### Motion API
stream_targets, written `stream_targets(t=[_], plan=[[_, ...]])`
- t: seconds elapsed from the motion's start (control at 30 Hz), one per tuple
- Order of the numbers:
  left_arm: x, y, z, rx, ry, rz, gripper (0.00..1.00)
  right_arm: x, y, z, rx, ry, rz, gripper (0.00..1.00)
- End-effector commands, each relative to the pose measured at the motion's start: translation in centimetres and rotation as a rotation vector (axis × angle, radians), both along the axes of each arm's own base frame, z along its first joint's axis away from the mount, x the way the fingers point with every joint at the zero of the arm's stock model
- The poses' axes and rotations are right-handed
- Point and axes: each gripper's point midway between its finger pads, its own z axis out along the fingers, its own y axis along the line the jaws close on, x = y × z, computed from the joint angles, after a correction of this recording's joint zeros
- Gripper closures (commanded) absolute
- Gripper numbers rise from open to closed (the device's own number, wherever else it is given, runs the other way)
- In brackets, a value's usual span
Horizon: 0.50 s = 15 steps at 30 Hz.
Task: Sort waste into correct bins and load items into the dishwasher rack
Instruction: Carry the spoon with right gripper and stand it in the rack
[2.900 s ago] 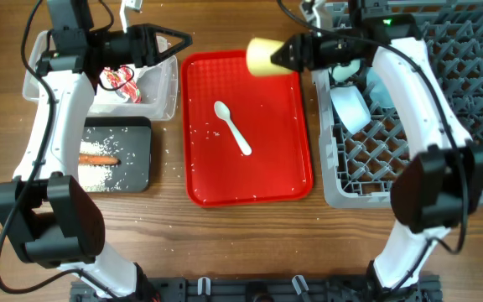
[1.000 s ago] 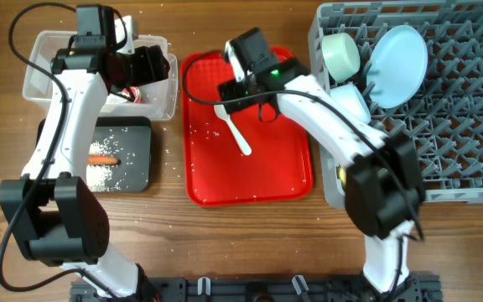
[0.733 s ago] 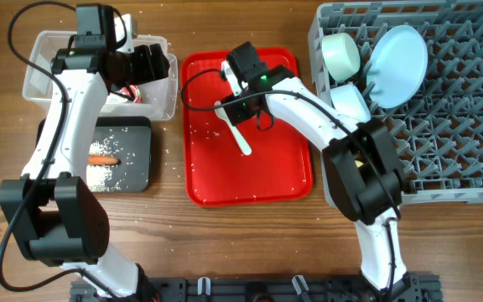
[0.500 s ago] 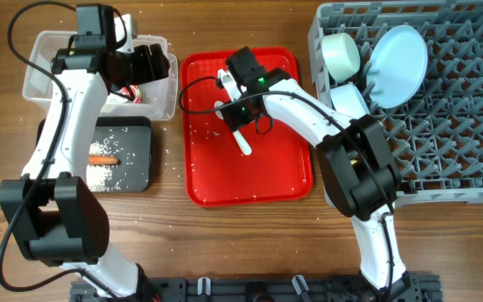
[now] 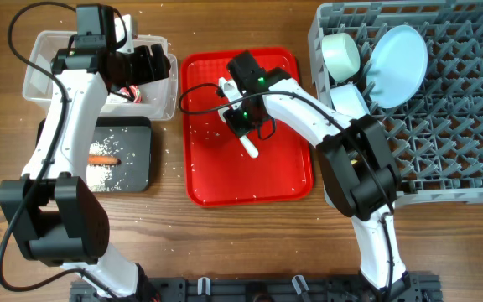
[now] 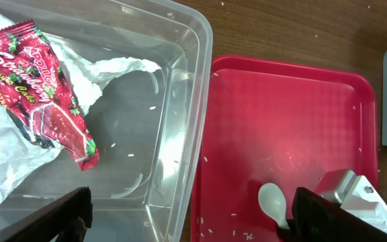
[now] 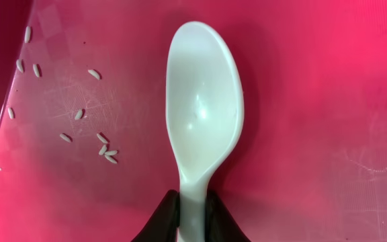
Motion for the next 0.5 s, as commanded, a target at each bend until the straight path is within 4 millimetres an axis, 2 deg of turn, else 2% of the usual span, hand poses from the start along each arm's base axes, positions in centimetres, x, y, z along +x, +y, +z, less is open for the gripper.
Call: stream_targets(t=[0.0,0.1,0.17,0.23,0.27,0.3,0.33,0.37,0.4,0.47], plan=[[0.1,0.2,0.0,0.011,-0.001,0.001,0.04,-0.8,-0.6,0.1,0.025,0.062,-0.054,0.96],[0.1,0.2,0.0,0.011,-0.001,0.001,0.00,0.9,-1.6,7.2,0.106,-0.031,-0.150,0.96],[0.1,0.2,0.1,0.011,-0.002,0.001,0.00,1.6,-4.1,13.4,0.138,-0.130,-0.231,0.96],[0.1,0.2,0.1,0.011,-0.002,0.001,0.00,1.5,-7.4,18.9,0.163,-0.219,-0.315,0.96],[0.1,0.2,0.1,0.011,-0.002,0.001,0.00,1.2,-9.3,20.9,0.159,-0.254,-0.357,0.96],[0.1,0.2,0.1,0.011,-0.002,0.001,0.00,0.8,-12.3,22.9,0.138,-0.286,-0.441,0.96],[0.1,0.2,0.1,0.011,-0.002,0.001,0.00,0.3,-15.5,24.0,0.100,-0.297,-0.550,0.96],[0.1,0.2,0.1,0.011,-0.002,0.001,0.00,-0.2,-17.8,24.6,0.067,-0.300,-0.634,0.96],[0.1,0.2,0.1,0.011,-0.002,0.001,0.00,-1.1,-21.8,25.0,0.007,-0.290,-0.801,0.96],[0.1,0.2,0.1,0.011,-0.002,0.001,0.00,-2.8,-27.3,25.0,-0.074,-0.254,-1.063,0.96]])
